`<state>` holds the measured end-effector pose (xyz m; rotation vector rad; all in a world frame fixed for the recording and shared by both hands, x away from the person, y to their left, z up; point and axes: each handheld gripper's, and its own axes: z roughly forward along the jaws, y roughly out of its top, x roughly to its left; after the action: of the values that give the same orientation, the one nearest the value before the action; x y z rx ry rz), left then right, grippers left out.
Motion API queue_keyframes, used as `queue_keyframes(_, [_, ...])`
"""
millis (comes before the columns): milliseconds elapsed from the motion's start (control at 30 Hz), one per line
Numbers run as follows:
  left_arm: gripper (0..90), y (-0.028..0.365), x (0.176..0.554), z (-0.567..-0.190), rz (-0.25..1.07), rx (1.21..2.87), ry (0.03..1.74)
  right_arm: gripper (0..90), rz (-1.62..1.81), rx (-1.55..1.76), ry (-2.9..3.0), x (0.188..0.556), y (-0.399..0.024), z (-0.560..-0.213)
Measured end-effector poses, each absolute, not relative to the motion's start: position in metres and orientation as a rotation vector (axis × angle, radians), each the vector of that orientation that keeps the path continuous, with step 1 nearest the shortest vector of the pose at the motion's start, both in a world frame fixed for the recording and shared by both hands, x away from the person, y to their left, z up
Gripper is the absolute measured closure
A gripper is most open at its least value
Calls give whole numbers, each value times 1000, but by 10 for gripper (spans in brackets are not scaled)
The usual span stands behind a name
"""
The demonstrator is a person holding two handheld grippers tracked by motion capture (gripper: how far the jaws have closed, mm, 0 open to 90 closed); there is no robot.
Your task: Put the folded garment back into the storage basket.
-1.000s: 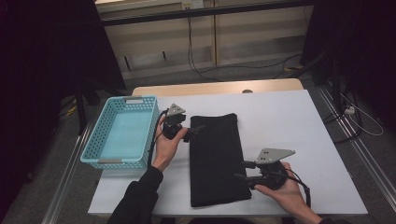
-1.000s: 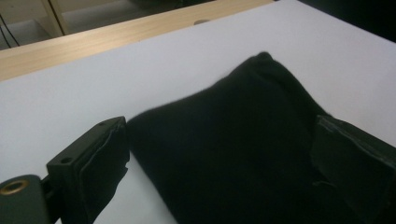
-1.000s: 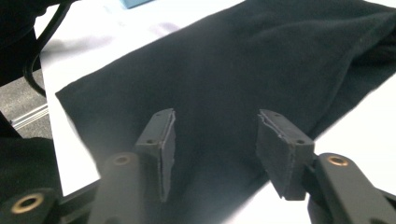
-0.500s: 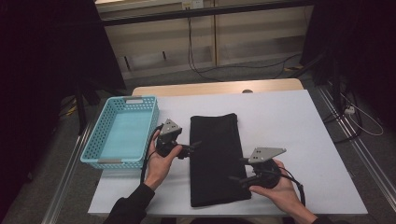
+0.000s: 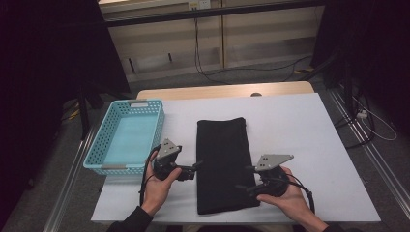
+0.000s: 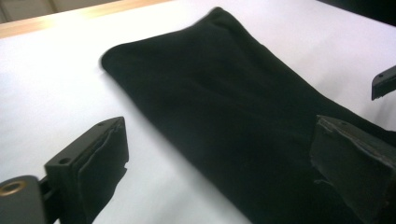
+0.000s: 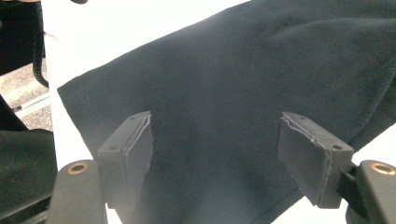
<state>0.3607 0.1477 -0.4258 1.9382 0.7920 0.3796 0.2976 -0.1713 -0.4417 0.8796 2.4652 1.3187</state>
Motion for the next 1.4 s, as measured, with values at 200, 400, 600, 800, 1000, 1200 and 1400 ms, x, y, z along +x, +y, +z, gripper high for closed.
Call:
queue_keyframes(200, [48,159,359,-433,358,1944,809,229,1336,827,2498,297,-164,-438])
queue_keyframes(400, [49,162,359,-438,359,1945,821,316,1343,740,2586,294,-151,-441])
queue_keyframes(600, [49,161,357,-438,375,1957,803,415,1325,608,2640,285,-138,-440])
queue_keyframes(800, [49,158,358,-441,393,1978,799,491,1265,505,2708,278,-129,-443])
queue_keyframes(1000, [49,158,359,-443,377,1984,798,440,1210,473,2730,279,-120,-450])
queue_keyframes(1200, [49,159,359,-444,375,1979,803,381,1171,483,2812,280,-112,-459])
queue_keyframes(1400, [50,159,361,-445,376,1974,813,423,1125,427,2798,279,-108,-462])
